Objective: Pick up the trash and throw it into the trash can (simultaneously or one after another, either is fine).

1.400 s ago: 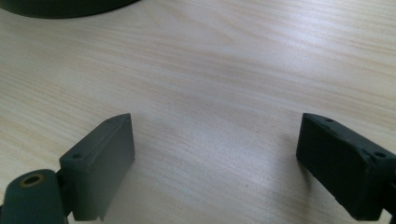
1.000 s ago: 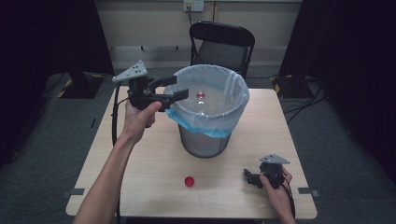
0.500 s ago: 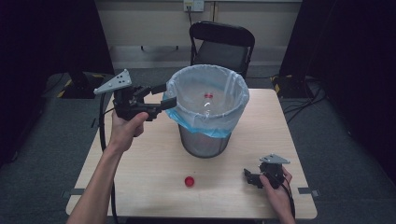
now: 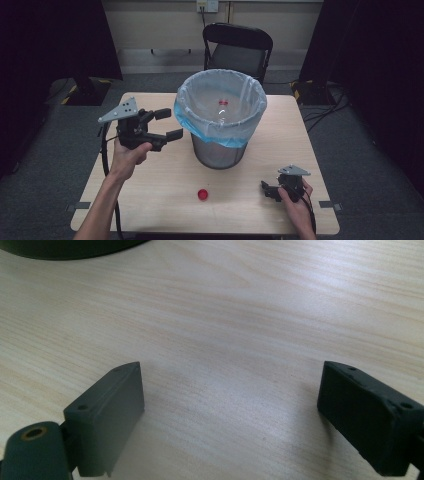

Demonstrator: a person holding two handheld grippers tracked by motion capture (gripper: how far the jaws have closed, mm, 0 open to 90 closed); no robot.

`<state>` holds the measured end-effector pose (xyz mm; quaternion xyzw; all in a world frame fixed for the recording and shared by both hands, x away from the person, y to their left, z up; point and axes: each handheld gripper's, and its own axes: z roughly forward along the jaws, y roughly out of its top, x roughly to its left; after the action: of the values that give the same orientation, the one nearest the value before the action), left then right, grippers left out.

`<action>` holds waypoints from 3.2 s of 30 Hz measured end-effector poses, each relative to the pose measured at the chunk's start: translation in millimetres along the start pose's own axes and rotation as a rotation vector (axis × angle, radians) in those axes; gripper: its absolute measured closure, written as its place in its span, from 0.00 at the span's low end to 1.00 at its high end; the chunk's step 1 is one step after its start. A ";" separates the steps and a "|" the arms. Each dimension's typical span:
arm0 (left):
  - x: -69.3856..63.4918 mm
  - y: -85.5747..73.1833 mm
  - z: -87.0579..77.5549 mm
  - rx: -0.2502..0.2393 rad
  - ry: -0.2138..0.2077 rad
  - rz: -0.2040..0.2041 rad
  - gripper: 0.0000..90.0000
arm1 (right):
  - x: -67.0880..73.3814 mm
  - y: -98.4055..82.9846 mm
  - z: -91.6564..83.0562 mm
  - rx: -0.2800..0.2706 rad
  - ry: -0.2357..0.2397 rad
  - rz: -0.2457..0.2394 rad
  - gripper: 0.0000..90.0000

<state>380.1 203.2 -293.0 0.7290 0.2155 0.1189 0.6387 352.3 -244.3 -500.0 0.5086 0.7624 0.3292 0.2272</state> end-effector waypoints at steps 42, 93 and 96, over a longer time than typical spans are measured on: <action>-12.1 -125.4 41.4 0.337 -0.009 -0.080 0.19 | 0.0 0.0 0.0 0.000 0.000 0.000 0.12; -50.6 -195.5 88.4 0.582 -0.040 0.132 0.65 | 0.0 0.0 0.0 0.000 0.000 0.000 0.12; -49.6 -195.1 88.0 0.589 -0.043 0.132 0.66 | 0.0 0.0 0.0 0.000 0.000 0.000 0.12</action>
<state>344.4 120.4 -493.3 0.8976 0.1793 0.0771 0.3953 352.3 -244.4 -500.0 0.5085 0.7625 0.3292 0.2272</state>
